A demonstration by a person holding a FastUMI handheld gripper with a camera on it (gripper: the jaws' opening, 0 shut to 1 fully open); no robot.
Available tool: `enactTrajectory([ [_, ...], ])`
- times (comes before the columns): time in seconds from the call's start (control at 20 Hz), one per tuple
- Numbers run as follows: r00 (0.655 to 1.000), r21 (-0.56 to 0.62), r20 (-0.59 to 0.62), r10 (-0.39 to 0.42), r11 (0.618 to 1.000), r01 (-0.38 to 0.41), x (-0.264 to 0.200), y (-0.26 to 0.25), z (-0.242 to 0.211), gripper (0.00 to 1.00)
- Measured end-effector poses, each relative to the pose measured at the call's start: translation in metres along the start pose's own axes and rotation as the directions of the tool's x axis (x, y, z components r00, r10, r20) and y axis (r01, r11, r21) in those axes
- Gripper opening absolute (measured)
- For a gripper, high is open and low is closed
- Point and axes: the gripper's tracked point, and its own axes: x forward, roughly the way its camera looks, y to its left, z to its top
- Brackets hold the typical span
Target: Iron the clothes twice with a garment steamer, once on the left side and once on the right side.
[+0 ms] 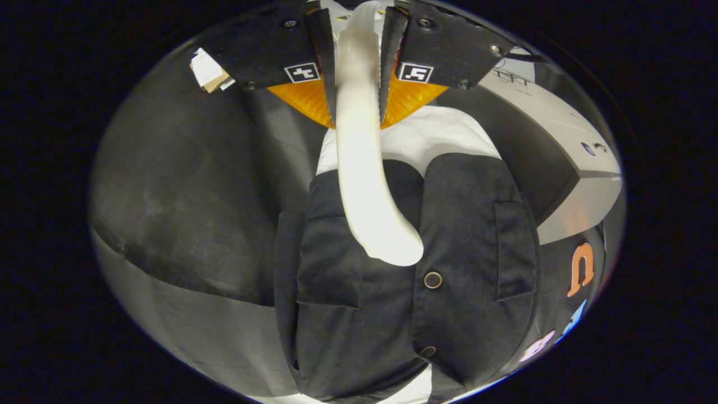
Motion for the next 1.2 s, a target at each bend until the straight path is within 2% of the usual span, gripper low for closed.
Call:
enactTrajectory([
  [0.5, 0.999, 0.027, -0.021, 0.04, 0.999, -0.04, 0.002, 0.0, -0.006, 0.38],
  [0.65, 0.999, 0.035, -0.008, 0.05, 0.998, -0.05, -0.012, 0.005, -0.015, 0.38],
  [1.0, 0.996, 0.061, 0.055, 0.07, 0.995, -0.074, -0.137, 0.034, -0.057, 0.38],
  [1.2, 0.992, 0.075, 0.072, 0.108, 0.991, -0.113, -0.208, 0.052, -0.084, 0.38],
])
